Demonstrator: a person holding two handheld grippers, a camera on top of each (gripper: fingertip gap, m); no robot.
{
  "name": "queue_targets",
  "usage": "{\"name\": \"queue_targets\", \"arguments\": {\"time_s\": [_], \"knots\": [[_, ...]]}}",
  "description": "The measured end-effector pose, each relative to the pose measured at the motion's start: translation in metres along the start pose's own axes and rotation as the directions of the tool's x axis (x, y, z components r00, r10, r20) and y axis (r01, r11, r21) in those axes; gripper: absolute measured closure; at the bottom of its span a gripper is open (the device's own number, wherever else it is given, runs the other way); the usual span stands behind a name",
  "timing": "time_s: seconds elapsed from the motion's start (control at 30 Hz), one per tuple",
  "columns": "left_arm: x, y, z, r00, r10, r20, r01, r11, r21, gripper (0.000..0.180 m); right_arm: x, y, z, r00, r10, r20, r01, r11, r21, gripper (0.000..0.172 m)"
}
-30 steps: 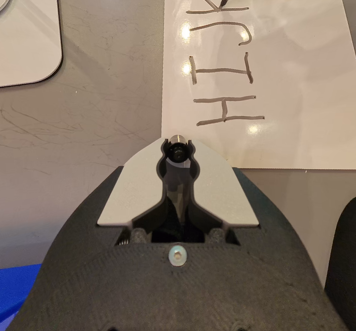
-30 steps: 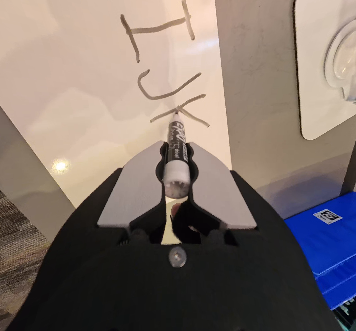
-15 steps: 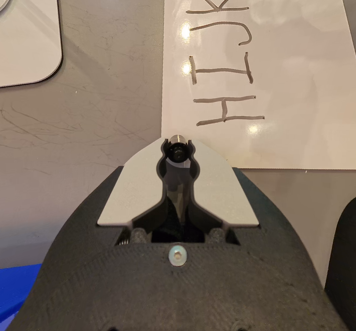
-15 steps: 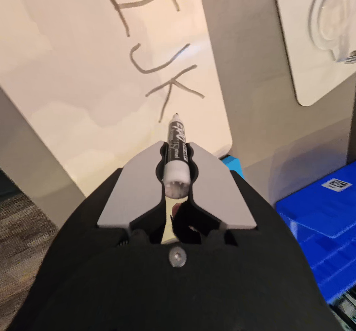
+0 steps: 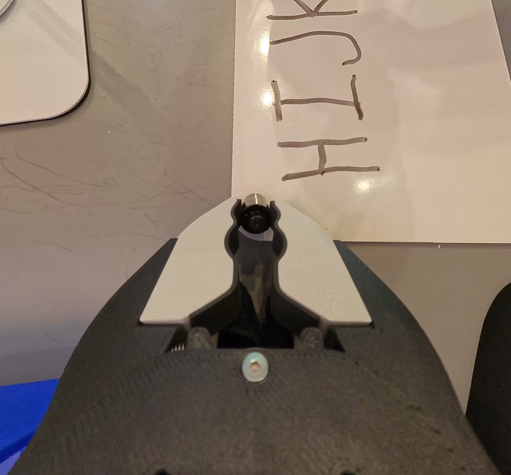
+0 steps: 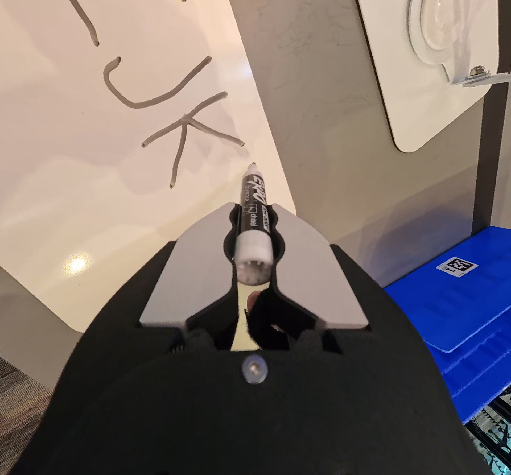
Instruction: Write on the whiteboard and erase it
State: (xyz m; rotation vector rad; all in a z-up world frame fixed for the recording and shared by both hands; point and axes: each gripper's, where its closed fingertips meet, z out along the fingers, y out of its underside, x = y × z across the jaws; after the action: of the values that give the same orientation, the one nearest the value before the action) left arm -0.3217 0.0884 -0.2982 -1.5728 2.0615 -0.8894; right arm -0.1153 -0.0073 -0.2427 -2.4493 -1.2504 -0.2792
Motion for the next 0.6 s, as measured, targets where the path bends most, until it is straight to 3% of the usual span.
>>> {"name": "queue_targets", "arguments": {"time_s": [0.6], "knots": [[0.0001,0.0001,-0.0005,1.000,-0.001,-0.001,0.001,1.000,0.000,0.160,0.0001,-0.0020,-0.0008,1.000,-0.007,0.006,0.007,1.000,0.010,0.151]]}}
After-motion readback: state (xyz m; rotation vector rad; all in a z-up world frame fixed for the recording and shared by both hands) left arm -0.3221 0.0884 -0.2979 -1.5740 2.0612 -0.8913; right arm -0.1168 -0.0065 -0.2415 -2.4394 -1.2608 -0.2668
